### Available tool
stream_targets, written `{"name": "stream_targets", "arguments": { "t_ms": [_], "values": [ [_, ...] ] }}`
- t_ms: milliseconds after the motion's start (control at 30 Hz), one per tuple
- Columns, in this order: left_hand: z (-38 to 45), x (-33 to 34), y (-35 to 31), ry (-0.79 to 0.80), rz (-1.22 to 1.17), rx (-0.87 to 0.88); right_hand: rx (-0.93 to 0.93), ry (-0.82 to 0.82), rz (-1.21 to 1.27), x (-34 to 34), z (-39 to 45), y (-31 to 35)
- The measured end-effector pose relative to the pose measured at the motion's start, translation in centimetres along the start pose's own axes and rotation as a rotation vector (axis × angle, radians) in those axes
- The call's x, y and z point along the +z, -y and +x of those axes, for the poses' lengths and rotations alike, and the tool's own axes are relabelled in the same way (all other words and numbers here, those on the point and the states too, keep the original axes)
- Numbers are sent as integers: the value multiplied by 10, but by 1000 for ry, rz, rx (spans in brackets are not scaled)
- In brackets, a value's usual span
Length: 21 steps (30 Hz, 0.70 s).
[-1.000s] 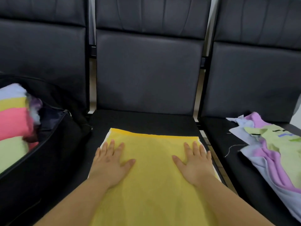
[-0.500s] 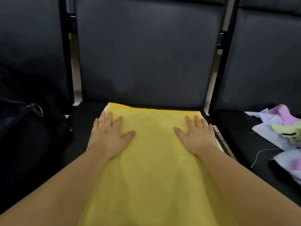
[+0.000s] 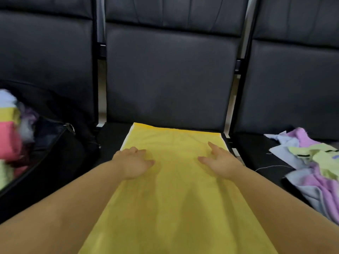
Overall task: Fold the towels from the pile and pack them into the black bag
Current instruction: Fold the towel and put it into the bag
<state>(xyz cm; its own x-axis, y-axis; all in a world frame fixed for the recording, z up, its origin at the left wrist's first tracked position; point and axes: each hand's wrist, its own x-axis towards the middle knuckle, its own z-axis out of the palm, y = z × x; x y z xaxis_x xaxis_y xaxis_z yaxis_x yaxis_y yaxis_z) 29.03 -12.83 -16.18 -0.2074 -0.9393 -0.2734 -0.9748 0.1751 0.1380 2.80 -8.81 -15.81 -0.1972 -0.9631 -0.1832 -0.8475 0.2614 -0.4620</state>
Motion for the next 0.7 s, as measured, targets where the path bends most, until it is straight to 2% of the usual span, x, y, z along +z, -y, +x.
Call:
{"name": "stream_targets", "arguments": {
  "t_ms": [67, 167, 300, 400, 500, 700],
  "values": [
    [-25, -2, 2, 61, 71, 28, -2, 108, -34, -3, -27, 2],
    [-65, 3, 12, 19, 47, -43, -17, 66, -152, -6, -63, -3],
    [-103, 10, 23, -3, -115, -256, 128, 97, -107, -10, -96, -25],
    [-124, 15, 31, -18, -201, -350, 236, 2, -31, -12, -118, -38],
    [-141, 15, 39, 14, -228, -371, 331, -76, -12, -11, -136, -51],
    [-162, 15, 34, -12, -311, -341, 369, -1, -1, -8, -159, -59]
  ]
}}
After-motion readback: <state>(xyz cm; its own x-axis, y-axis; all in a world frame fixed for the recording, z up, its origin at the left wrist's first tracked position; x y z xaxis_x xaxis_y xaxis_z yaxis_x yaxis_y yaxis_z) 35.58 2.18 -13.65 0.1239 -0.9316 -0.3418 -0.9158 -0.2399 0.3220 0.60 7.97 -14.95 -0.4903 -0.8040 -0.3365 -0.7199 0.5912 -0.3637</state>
